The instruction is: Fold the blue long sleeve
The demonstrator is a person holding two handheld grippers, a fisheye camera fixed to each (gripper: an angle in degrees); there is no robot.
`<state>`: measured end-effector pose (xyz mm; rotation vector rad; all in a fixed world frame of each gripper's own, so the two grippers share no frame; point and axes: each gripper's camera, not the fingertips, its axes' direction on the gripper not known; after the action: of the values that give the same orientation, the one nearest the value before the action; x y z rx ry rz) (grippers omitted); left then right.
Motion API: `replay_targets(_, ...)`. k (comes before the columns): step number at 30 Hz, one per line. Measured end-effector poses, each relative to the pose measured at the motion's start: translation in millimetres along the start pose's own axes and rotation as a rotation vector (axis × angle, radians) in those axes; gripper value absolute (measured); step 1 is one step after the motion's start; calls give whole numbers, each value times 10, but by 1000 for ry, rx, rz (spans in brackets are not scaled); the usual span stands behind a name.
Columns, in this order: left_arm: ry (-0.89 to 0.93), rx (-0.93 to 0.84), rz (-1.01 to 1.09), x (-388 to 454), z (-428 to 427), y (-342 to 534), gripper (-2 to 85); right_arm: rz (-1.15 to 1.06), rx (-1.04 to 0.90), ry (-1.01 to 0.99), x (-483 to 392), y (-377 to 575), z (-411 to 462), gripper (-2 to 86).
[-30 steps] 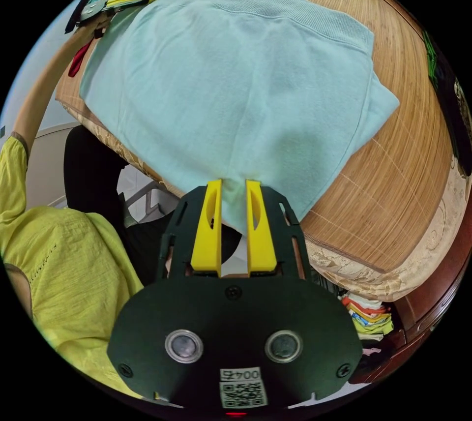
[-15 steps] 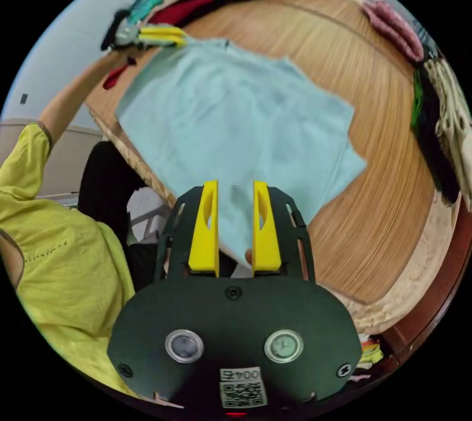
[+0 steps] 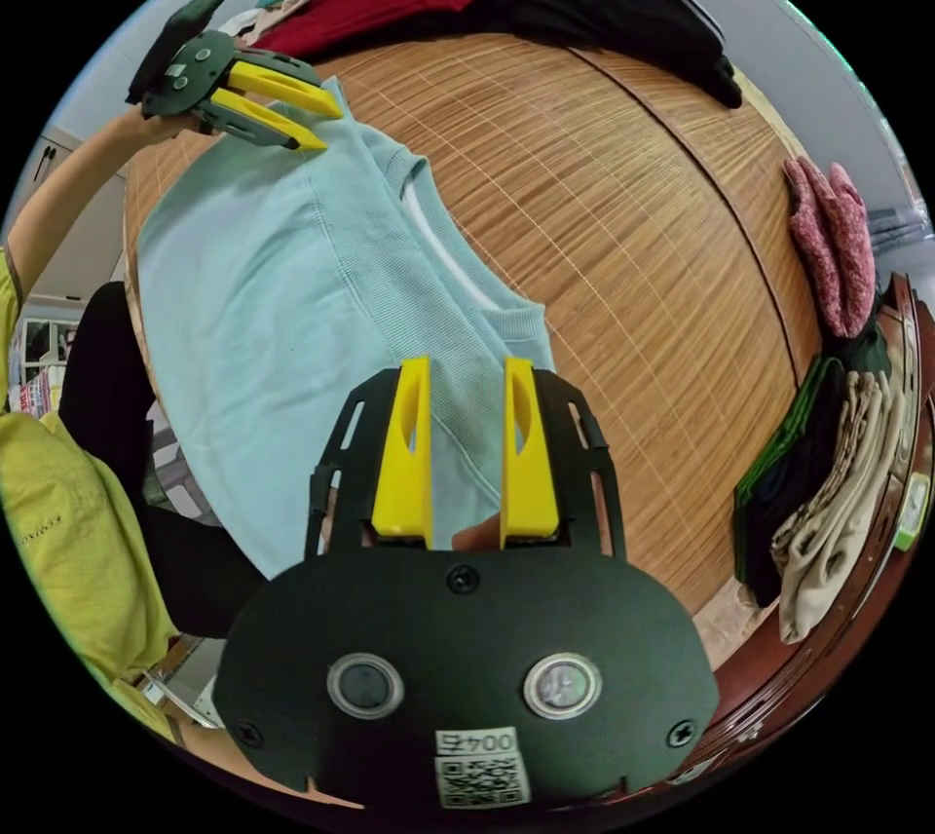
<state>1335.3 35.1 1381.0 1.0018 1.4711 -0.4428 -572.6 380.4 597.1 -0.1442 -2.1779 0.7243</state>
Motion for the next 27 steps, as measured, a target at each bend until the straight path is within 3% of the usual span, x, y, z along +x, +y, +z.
replay_targets(9,-1,-18,-23,13,76,49,31,-3,-58,-23,67,-188,326,51)
replay_targets(20,-131,131,-113,249,-469,283,11,90,97,88,138,-77,-344,18)
replay_targets(27,-204,-1,-164,346,42,237,12,187,-21,-6,508,-432,129,38)
